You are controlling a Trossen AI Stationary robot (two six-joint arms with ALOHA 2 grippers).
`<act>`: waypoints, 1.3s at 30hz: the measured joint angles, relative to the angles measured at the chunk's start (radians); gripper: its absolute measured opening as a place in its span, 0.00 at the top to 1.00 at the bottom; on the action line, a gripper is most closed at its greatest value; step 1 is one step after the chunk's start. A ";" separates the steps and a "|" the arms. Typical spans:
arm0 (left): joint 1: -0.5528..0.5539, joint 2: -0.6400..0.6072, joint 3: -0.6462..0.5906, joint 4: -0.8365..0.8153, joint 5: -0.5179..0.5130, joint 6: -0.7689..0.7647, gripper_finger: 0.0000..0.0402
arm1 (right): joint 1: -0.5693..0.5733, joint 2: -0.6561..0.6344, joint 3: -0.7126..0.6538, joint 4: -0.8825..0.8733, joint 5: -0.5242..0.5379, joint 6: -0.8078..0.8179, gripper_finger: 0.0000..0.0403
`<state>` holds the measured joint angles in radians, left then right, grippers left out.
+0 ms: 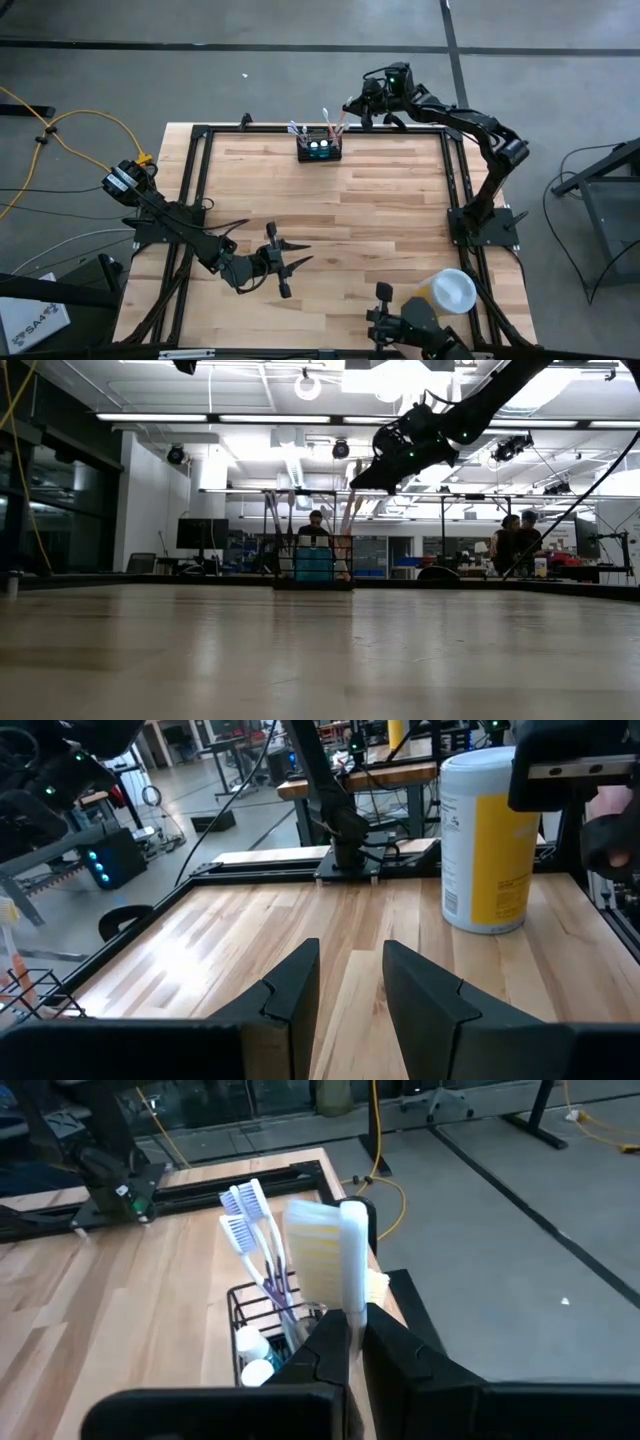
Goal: Pick & Place toothbrushing station
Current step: Put the orange toothbrush into the wire organizer
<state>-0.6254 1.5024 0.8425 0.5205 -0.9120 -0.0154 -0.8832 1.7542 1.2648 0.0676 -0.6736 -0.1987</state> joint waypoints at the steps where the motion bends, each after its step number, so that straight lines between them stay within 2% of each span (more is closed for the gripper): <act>1: 0.000 0.000 0.000 0.000 0.000 0.000 0.73 | 0.000 0.000 0.000 -0.001 -0.003 0.004 0.99; 9: 0.000 0.000 0.000 -0.002 0.000 0.000 0.73 | 0.006 0.013 0.000 -0.008 0.010 0.012 0.99; 19: 0.000 0.000 0.000 -0.002 0.000 0.001 0.73 | 0.022 0.088 0.000 0.004 0.015 0.019 0.99; 39: 0.000 0.000 0.000 -0.002 0.000 -0.001 0.73 | 0.025 0.091 0.000 -0.004 0.021 0.044 0.96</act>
<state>-0.6254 1.5024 0.8425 0.5190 -0.9119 -0.0162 -0.8580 1.8448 1.2644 0.0634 -0.6529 -0.1545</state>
